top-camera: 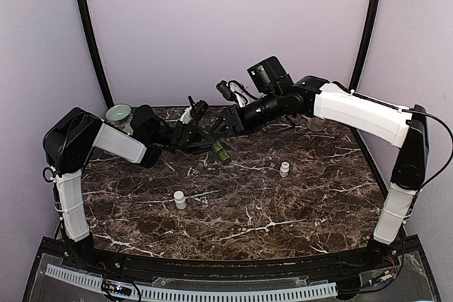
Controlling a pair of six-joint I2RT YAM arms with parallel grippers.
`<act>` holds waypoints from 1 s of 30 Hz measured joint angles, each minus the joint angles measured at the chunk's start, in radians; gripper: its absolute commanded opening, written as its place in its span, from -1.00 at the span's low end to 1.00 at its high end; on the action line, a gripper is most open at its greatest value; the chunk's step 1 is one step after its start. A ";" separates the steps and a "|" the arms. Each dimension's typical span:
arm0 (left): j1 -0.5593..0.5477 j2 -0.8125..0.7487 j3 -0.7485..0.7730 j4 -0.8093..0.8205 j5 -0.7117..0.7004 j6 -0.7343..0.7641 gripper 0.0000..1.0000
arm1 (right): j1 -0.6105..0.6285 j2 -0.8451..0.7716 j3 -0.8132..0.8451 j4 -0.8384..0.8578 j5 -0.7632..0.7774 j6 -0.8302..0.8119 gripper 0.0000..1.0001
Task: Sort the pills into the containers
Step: Open the lid of the pill container from the compartment of the pill container.
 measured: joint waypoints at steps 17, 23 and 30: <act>-0.002 0.000 0.004 -0.013 0.003 -0.014 -0.27 | 0.006 0.018 0.011 -0.008 0.017 -0.010 -0.44; -0.004 0.000 0.004 0.009 0.000 -0.037 -0.28 | -0.005 -0.011 -0.041 0.043 -0.008 0.020 -0.47; -0.004 0.000 0.004 0.040 0.002 -0.063 -0.27 | -0.021 -0.031 -0.070 0.063 -0.001 0.034 -0.48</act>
